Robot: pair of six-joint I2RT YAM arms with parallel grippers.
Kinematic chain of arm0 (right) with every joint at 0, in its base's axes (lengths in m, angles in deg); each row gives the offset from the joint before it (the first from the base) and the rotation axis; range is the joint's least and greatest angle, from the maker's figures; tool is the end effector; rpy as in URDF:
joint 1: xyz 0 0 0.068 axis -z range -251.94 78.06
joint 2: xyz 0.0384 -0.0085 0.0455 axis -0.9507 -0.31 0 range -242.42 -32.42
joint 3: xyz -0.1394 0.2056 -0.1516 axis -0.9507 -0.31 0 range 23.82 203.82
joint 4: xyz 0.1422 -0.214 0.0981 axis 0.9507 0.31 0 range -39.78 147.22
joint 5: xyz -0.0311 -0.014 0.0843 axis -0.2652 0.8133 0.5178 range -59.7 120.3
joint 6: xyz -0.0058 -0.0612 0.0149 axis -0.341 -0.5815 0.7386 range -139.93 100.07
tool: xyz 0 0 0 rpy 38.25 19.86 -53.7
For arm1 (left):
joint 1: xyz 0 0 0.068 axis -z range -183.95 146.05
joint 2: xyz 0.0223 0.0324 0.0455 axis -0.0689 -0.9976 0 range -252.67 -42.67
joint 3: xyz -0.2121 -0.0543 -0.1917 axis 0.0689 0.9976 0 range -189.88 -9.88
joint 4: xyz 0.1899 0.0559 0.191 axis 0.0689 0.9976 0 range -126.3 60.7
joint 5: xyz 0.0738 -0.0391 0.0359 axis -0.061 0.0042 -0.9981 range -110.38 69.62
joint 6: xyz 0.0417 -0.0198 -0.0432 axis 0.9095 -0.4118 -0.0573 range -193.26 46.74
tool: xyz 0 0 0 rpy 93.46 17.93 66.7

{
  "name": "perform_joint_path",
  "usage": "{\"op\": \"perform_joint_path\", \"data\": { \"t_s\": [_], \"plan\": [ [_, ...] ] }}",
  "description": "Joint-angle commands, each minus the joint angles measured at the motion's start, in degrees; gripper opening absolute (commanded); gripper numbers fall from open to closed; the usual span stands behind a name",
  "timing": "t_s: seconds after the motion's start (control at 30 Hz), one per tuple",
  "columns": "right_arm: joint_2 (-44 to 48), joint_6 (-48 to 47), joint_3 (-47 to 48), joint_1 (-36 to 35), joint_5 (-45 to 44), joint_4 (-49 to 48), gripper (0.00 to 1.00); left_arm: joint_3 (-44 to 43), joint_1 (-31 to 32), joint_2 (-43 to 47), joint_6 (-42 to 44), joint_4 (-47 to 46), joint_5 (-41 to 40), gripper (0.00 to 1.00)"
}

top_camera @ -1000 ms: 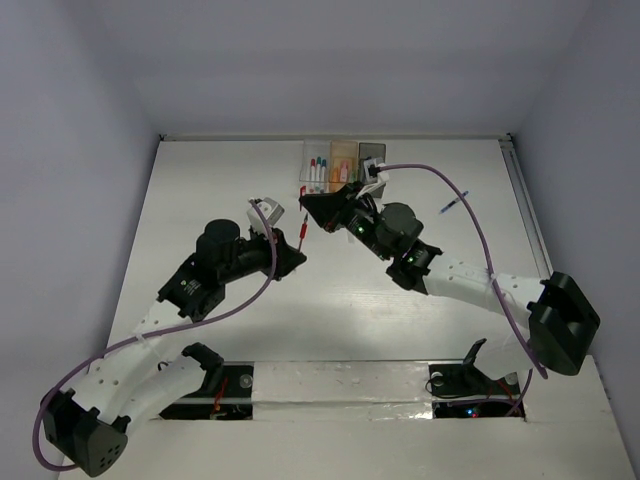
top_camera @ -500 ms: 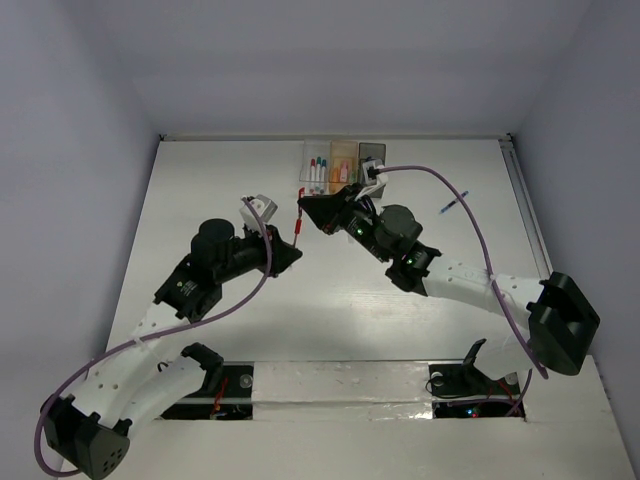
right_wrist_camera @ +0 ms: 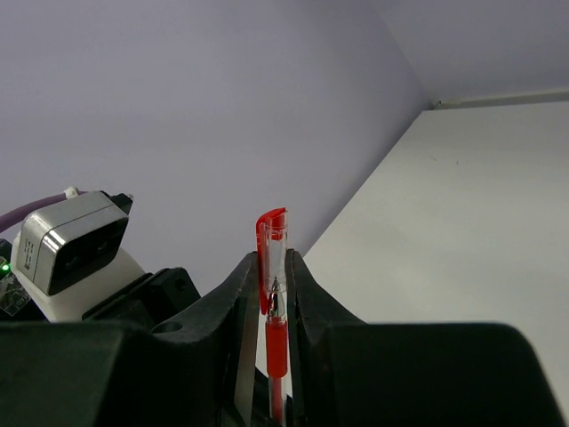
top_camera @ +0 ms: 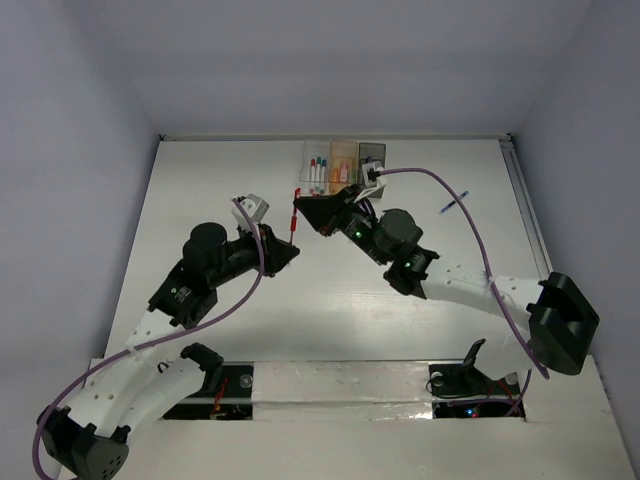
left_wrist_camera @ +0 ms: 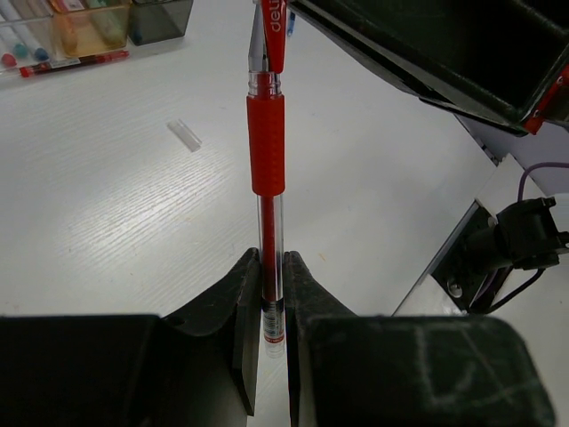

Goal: Sort the stationery into containers
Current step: Close the pen cap on the pen.

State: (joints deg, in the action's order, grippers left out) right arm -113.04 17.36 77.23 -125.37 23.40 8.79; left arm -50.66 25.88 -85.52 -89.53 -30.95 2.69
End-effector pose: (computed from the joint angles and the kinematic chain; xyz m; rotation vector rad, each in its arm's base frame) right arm 0.2135 0.2781 0.3572 -0.0913 1.4346 1.2496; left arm 0.1569 -0.1119 0.3411 0.5189 1.7034 -0.9320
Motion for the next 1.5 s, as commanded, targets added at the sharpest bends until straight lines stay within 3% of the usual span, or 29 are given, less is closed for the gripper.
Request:
{"op": "perform_joint_path", "data": {
  "t_s": [0.0, 1.03, 1.47],
  "plan": [
    [-0.1, 0.0, -0.7, -1.7, -1.0, -4.5, 0.03, 0.4, -0.4, 1.8, -2.5, -5.0, -1.4, 0.00],
    [-0.8, -1.9, 2.6, -1.7, 0.6, -1.7, 0.05, 0.4, -0.4, 1.3, -2.0, -6.8, 2.9, 0.00],
    [0.4, 0.6, -4.9, -3.8, -0.1, -6.1, 0.00, 0.1, -0.4, 2.9, -13.2, -19.5, -1.4, 0.00]
  ]
}}
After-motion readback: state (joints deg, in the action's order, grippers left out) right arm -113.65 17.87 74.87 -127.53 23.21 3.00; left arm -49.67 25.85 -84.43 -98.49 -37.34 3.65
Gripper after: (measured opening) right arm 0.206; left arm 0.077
